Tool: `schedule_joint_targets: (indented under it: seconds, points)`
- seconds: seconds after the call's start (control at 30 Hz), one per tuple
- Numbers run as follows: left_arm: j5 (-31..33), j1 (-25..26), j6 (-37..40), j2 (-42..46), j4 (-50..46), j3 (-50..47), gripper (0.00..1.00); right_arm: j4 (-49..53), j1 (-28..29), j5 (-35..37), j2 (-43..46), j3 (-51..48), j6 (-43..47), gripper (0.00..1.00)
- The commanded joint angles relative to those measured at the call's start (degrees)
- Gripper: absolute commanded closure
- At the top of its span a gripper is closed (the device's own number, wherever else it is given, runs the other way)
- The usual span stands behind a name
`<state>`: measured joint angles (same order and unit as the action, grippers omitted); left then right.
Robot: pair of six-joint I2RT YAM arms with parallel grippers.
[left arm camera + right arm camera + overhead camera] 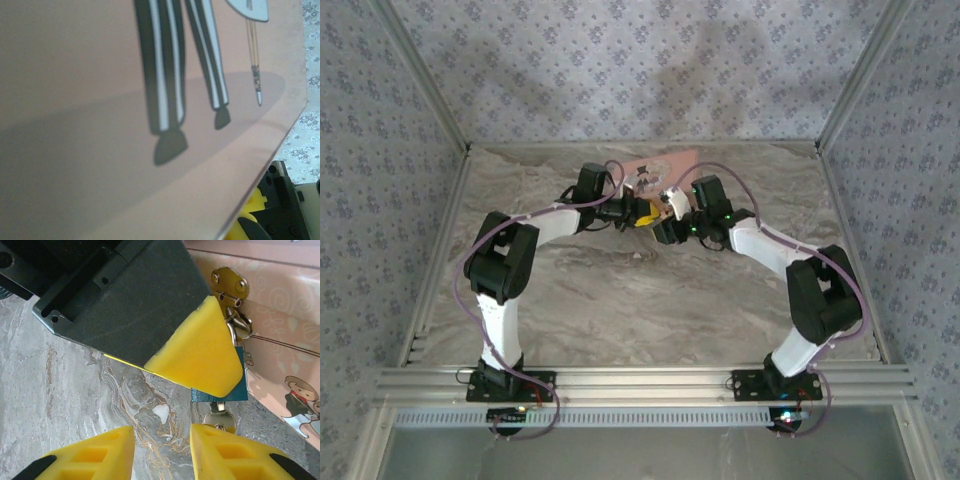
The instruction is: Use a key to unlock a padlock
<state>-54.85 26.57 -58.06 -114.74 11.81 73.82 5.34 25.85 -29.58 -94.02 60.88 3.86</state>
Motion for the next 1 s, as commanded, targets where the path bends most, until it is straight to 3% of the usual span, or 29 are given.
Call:
schedule_joint_targets:
  seconds: [0.0, 0.2, 0.4, 0.6, 0.97]
  points:
    - [-4.6, 0.1, -3.5, 1.4, -5.0, -0.3, 1.0, -0.1, -0.3, 3.1, 0.6, 0.3, 0.4, 0.63]
    - [-4.8, 0.1, -3.5, 1.3, -5.6, 0.4, 1.0, -2.1, 1.2, 7.5, 0.9, -0.5, 1.9, 0.62]
    - [-5.0, -0.1, -3.2, 1.1, -6.2, 0.5, 1.0, -4.1, -0.8, 2.5, 5.5, -2.7, -1.1, 0.64]
    - [-5.2, -0.2, -3.4, 1.1, -6.4, 0.7, 1.0, -2.3, -1.4, 1.1, 3.2, -1.1, -0.5, 0.62]
    - [-6.0, -0.3, -3.3, 1.7, -7.9, 1.9, 1.0, -1.2, 0.8, 5.2, 0.1, 1.6, 2.0, 0.6]
